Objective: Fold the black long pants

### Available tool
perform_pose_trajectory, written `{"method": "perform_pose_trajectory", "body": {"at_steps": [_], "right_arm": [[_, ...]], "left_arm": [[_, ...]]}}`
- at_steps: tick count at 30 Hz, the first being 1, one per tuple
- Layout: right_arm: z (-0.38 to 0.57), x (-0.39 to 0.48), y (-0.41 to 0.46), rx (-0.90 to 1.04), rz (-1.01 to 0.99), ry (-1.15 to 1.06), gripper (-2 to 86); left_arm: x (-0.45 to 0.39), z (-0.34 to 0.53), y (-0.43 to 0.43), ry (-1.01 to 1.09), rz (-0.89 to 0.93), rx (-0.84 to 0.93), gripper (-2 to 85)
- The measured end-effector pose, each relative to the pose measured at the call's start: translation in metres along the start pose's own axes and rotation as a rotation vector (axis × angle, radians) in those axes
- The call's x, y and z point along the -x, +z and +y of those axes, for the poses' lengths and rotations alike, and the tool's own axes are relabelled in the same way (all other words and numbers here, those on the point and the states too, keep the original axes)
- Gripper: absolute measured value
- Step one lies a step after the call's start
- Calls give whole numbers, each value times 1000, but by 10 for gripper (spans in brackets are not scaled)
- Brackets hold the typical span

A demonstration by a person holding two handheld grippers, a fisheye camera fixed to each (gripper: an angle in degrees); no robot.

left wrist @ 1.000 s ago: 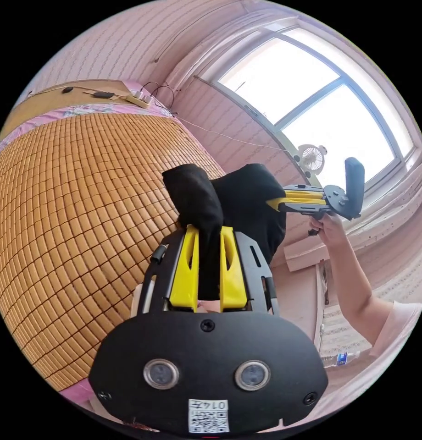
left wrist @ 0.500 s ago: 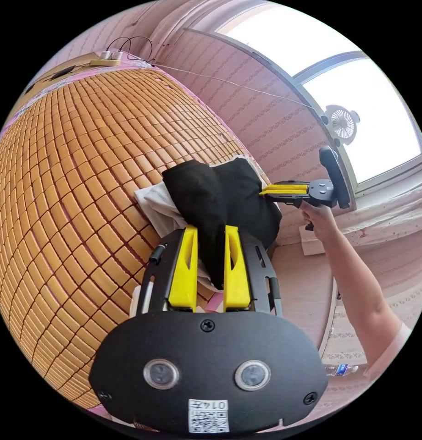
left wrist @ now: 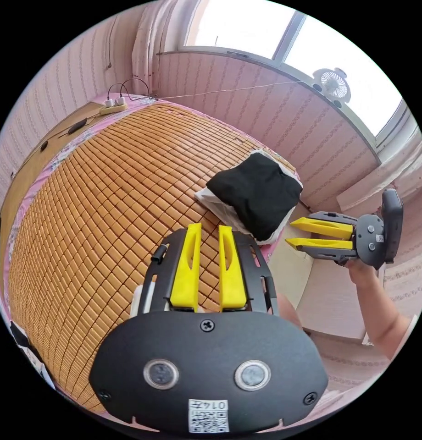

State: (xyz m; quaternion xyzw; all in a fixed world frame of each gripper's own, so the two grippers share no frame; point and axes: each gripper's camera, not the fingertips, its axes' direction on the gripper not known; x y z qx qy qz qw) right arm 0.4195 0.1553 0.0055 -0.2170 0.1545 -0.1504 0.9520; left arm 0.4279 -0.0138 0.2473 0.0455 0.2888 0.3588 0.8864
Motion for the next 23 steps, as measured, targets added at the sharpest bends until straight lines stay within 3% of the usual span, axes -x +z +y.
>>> {"method": "perform_pose_trajectory", "body": {"at_steps": [6,14,18,23], "right_arm": [[-33,123,-44,-23,-44,-161,87],[-118,323,-111,-99,-94,-501,87],[-171,456,-145,-173,-124,-756,88],[-226,622,-178,-244,-219,-1037,89]], "left_arm": [[18,100,-123,-5,-177,-68,67],[96,269,-284,-227,-226,-239,74],[166,421,-375,-439,-289,-347,79],[230,620,-480,-755,-581,-342,81]]}}
